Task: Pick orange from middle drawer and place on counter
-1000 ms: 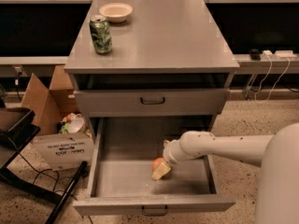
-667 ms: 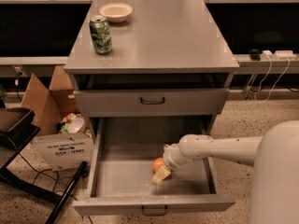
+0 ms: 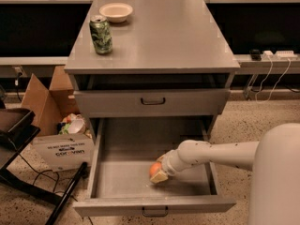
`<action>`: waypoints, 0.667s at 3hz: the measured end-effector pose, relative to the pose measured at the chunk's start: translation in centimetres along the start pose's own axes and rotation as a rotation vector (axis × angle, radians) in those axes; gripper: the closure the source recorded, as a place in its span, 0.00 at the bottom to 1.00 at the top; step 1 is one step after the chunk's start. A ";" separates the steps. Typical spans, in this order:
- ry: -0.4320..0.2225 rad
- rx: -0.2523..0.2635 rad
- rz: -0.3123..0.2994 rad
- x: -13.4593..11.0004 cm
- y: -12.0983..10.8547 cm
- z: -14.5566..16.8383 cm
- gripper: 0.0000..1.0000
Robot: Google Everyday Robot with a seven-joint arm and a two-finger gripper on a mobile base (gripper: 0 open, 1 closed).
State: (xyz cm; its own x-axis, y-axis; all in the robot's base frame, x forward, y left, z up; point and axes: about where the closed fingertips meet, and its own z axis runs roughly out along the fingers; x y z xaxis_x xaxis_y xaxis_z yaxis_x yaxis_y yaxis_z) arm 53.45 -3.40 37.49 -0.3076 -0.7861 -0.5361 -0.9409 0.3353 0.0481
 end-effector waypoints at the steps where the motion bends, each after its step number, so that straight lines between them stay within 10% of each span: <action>1: 0.000 0.000 0.000 0.0 0.0 0.0 0.66; 2: 0.000 0.000 -0.001 0.0 0.0 0.0 0.89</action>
Offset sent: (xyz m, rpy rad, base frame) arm 0.0014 0.0018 0.0059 -0.0041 -0.0056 0.0048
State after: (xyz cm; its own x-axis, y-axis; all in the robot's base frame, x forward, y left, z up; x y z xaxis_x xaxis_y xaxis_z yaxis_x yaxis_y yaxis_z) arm 53.44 -3.35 37.52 -0.3069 -0.7865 -0.5359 -0.9412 0.3345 0.0480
